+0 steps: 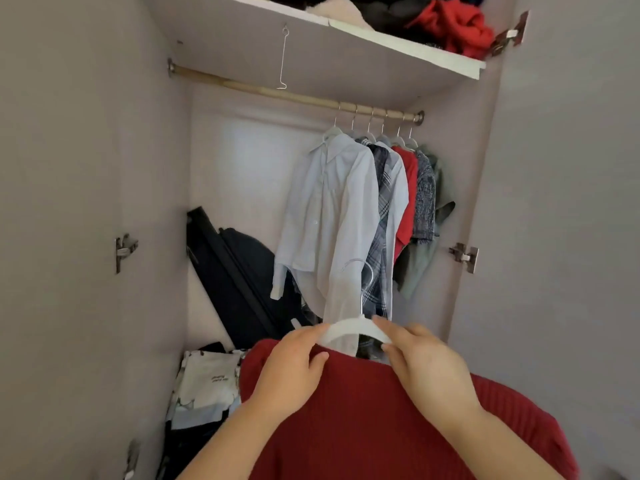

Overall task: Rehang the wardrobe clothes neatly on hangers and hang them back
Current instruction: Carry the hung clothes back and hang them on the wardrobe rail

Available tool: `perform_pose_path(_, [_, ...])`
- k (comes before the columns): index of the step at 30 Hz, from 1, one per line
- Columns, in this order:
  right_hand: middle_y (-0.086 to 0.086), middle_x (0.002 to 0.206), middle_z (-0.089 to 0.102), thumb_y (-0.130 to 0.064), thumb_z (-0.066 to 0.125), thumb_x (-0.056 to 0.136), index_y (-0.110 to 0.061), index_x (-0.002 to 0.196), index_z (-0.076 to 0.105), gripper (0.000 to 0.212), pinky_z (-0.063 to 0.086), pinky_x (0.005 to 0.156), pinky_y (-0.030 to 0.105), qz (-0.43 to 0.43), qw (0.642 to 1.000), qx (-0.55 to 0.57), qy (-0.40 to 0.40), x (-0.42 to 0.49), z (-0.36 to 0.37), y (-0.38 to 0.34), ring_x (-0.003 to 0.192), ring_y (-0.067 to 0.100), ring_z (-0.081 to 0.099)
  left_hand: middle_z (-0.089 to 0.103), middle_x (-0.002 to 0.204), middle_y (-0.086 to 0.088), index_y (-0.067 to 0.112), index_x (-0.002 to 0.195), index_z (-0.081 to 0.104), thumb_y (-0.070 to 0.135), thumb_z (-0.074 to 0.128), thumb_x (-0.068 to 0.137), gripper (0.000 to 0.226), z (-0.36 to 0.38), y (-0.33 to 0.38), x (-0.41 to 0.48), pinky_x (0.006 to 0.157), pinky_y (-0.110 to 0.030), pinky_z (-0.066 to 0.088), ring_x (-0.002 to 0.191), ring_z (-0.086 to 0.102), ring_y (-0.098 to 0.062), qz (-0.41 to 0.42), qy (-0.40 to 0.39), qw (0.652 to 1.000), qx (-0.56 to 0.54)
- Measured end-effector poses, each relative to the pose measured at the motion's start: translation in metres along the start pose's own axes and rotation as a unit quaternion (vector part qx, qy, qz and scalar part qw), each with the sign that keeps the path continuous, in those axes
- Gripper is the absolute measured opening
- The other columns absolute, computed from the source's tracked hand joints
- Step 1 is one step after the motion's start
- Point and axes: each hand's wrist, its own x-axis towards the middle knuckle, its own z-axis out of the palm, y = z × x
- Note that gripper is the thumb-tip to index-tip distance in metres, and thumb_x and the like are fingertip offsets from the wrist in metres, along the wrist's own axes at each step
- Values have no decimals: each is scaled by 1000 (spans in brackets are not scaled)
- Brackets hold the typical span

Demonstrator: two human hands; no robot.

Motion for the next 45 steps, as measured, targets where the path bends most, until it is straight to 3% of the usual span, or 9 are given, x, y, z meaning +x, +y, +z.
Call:
perform_pose_path(3, [-8, 104, 50, -33, 36, 97, -46, 138, 30, 43, 49, 68, 30, -32, 999, 13, 5, 58, 18, 15, 90, 14, 59, 41, 109, 32, 35, 132, 44, 20, 57, 89, 47, 3, -15, 47, 82, 8, 22, 103, 38, 11, -20, 27, 999, 30])
perform_pose_path(7, [-4, 99, 51, -30, 40, 96, -44, 135, 35, 42, 51, 68, 34, -83, 995, 43, 24, 131, 34, 28, 89, 19, 59, 51, 122, 17, 30, 134, 44, 21, 56, 90, 47, -1, -33, 105, 91, -6, 23, 105, 39, 8, -36, 54, 995, 69])
perform_pose_path(10, [-1, 98, 49, -28, 39, 96, -43, 134, 35, 41, 50, 67, 35, -108, 992, 53, 29, 183, 43, 33, 88, 23, 59, 46, 114, 22, 30, 132, 46, 18, 56, 88, 47, -10, -46, 145, 83, 5, 16, 101, 33, 14, -17, 64, 993, 102])
perform_pose_path(15, [-1, 103, 47, -28, 38, 96, -42, 135, 35, 42, 48, 69, 35, -140, 986, 64, 62, 267, 58, 29, 92, 24, 59, 52, 128, 7, 23, 132, 47, 16, 59, 86, 49, -32, -82, 216, 92, -7, 21, 121, 43, -8, -14, 88, 984, 152])
perform_pose_path(19, [2, 111, 48, -28, 38, 97, -32, 132, 41, 36, 50, 74, 36, -133, 986, 32, 98, 340, 65, 21, 97, 26, 58, 47, 135, 3, 23, 137, 40, 23, 57, 88, 52, -57, -121, 277, 103, -21, 30, 122, 45, -11, -37, 115, 978, 171])
perform_pose_path(26, [6, 110, 50, -25, 40, 96, -24, 125, 48, 30, 48, 74, 37, -94, 981, -20, 168, 473, 59, 7, 99, 30, 57, 47, 135, 0, 21, 138, 39, 23, 57, 88, 53, -105, -168, 391, 103, -25, 34, 121, 47, -13, -9, 161, 970, 183])
perform_pose_path(30, [6, 104, 50, -18, 46, 91, -18, 108, 56, 20, 40, 62, 31, -61, 974, -13, 218, 537, 52, 12, 91, 29, 57, 49, 133, -1, 21, 136, 42, 24, 58, 87, 51, -123, -180, 446, 101, -24, 33, 120, 47, -14, 32, 184, 961, 203])
perform_pose_path(35, [11, 106, 53, -11, 49, 86, -10, 107, 59, 23, 50, 75, 40, -36, 966, 16, 257, 594, 44, 20, 94, 34, 57, 48, 134, -2, 22, 136, 41, 24, 58, 86, 53, -127, -187, 491, 103, -27, 35, 121, 47, -16, 61, 189, 957, 211])
perform_pose_path(45, [12, 111, 54, -13, 49, 87, -13, 107, 62, 24, 47, 76, 37, -36, 962, 15, 271, 660, 44, 40, 100, 33, 56, 44, 135, 4, 27, 138, 36, 28, 54, 90, 51, -113, -204, 535, 100, -23, 35, 121, 45, -11, 65, 187, 950, 241])
